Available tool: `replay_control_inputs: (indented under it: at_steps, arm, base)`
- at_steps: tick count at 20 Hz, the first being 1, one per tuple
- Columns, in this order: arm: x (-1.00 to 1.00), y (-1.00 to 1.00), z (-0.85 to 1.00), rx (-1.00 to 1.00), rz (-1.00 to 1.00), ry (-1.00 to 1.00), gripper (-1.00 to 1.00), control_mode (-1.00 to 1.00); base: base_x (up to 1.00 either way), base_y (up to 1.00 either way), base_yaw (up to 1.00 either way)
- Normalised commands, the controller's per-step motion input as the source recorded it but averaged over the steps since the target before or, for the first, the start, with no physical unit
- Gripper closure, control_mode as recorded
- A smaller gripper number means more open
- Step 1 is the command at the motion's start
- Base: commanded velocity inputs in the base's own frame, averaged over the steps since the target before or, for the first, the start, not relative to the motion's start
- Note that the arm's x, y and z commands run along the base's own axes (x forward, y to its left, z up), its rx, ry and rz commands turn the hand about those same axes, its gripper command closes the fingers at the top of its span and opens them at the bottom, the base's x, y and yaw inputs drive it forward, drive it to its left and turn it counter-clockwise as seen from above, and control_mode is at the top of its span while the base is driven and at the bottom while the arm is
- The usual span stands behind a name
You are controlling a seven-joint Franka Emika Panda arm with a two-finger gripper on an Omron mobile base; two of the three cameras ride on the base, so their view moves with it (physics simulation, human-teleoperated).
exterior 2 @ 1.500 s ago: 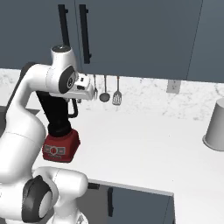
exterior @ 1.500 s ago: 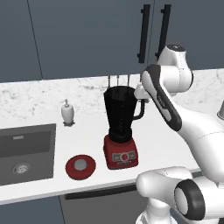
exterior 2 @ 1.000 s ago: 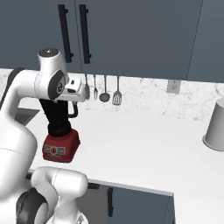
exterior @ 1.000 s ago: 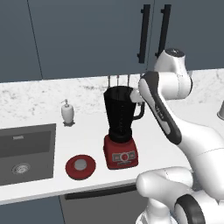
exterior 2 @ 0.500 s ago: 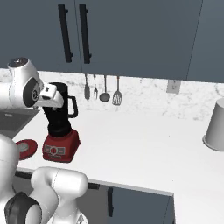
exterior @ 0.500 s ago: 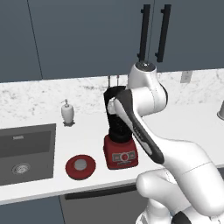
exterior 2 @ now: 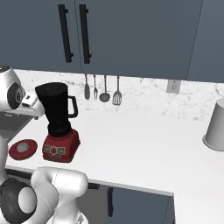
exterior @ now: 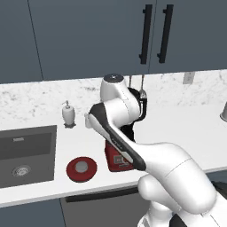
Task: Close the lid blender by securely placing the lid on top.
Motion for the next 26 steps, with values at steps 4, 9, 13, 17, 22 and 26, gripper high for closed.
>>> replay_control_inputs:
  at_steps: [4,9,13,17,22,26]
  arm:
    - [-0.01,0.77,-0.57,0.00,-0.06,0.18,-1.00,-1.00]
    - [-0.02,0.68,-0.55,-0.01,-0.03,0.15,-1.00,-1.00]
    - [0.00,0.52,-0.53,-0.04,0.00,0.07,-1.00,-1.00]
    - [0.00,0.37,-0.49,-0.06,0.00,0.02,-1.00,-1.00]
    - [0.04,0.22,-0.42,-0.07,0.00,0.00,-1.00,-1.00]
    - [0.13,0.08,-0.27,-0.11,-0.04,0.00,-1.00,-1.00]
  base:
    - [0.00,0.00,0.00]
    - [0.00,0.00,0.00]
    - [0.00,0.00,0.00]
    - [0.00,0.00,0.00]
    - [0.00,0.00,0.00]
    - [0.00,0.00,0.00]
